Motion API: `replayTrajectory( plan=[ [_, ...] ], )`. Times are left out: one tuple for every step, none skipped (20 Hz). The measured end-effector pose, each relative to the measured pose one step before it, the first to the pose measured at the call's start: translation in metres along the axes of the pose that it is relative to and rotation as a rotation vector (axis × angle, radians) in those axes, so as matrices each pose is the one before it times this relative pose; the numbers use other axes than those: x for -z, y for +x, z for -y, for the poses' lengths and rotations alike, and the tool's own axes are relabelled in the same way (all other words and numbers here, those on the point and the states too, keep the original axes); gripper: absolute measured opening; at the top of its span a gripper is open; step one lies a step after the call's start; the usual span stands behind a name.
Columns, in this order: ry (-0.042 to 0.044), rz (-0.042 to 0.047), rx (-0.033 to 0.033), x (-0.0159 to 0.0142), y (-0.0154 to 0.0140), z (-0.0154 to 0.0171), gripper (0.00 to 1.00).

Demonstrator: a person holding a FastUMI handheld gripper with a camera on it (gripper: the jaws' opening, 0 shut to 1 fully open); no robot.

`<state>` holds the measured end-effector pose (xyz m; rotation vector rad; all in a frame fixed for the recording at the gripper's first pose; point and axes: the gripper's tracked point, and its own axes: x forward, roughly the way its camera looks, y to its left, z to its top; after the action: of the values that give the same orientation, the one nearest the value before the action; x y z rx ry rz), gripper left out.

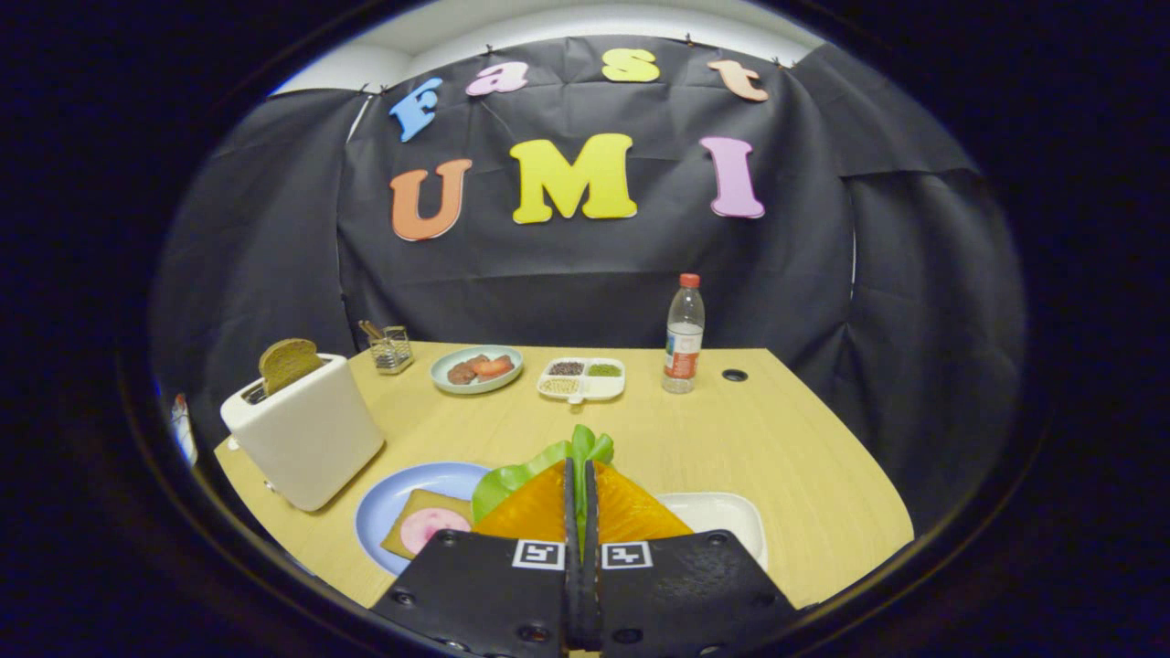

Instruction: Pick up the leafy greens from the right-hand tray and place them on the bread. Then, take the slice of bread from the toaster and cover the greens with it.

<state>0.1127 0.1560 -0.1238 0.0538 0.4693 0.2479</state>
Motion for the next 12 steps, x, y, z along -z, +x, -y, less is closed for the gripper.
replayTrajectory(
  plan=[
    [-0.00941, 0.00384, -0.00790, 0.00033, -0.00037, -0.01546, 0.00],
    [-0.00787, 0.00041, -0.01038, 0.00193, 0.00198, -0.01506, 0.00],
    [-0.00979, -0.00146, -0.00764, 0.00216, 0.00379, -0.01451, 0.00],
    [-0.00765, -0.00012, -0.00380, 0.00310, 0.00435, -0.01296, 0.00],
    [-0.00846, -0.00331, 0.00141, 0.00350, 0.00520, -0.01200, 0.00],
    [-0.01060, -0.00424, 0.00193, 0.00443, 0.00399, -0.01130, 0.00],
    [-0.00833, -0.00397, 0.00435, 0.00369, 0.00397, -0.01037, 0.00],
    [-0.00163, -0.00813, 0.00090, 0.00536, 0.00301, -0.00946, 0.00],
    [-0.00171, -0.00651, -0.00216, 0.00532, 0.00512, -0.01054, 0.00],
    [-0.00675, -0.00554, -0.00038, 0.00553, 0.00454, -0.00849, 0.00],
    [-0.00695, -0.01393, -0.00230, 0.00696, 0.00652, -0.00629, 0.00],
    [0.00380, -0.01777, -0.00527, 0.00761, 0.00539, -0.00592, 0.00]
  ],
)
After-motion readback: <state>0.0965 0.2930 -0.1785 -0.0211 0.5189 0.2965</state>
